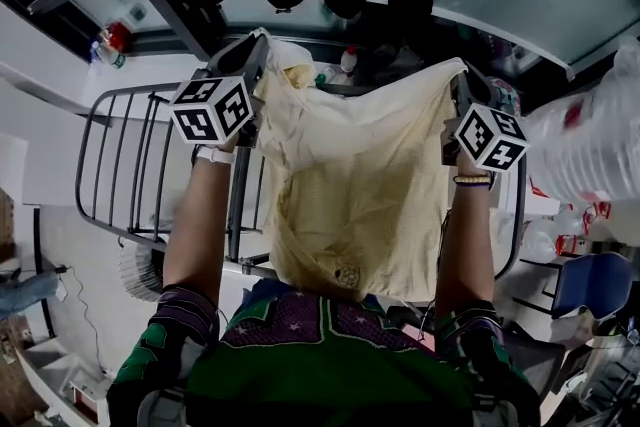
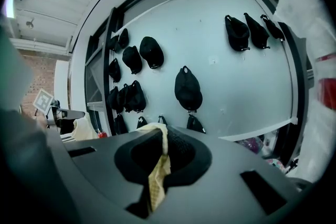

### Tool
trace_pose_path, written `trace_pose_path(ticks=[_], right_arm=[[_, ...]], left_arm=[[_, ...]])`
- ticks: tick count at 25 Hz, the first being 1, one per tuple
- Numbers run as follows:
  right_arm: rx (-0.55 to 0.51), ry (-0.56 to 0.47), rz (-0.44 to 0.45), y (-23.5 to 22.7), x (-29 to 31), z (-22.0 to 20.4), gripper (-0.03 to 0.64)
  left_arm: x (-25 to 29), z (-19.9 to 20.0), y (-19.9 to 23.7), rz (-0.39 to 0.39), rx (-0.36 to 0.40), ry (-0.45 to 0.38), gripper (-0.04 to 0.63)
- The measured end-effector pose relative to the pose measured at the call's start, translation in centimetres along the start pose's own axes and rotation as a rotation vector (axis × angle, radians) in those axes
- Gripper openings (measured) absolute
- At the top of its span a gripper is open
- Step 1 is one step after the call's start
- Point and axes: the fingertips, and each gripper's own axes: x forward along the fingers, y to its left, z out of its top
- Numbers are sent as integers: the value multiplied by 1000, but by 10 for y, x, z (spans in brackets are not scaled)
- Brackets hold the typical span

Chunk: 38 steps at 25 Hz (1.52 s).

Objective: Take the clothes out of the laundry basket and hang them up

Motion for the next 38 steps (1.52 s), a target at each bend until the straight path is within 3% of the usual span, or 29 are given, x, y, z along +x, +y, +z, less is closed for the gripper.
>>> trace_pose_path(ticks=[12,14,17,21,24,28,38], right_arm=[[27,120,-9,6,-17,-67,3],[23,129,-21,6,-23,-71,3],[16,131,-41,5,-34,-73,9],[14,130,-70,2,-51,-76,70],[10,134,-93,-1,-64,-78,80],[19,133,-125,-9,-84,-79,80],[7,135,-191,-1,-133,-76,80]], left_arm=[[-5,-64,-39,-74,18,106,42],[-8,-68,-48,-94,29,115,61],[-11,-70,-63,-144,33,118,144],[-18,-68,-75,-175,40,116,158],[-25,-64,-78,-184,51,114,160],[-31,-55,-79,-174,77,108,161],[-77,-44,-49,-62,170,166,160]])
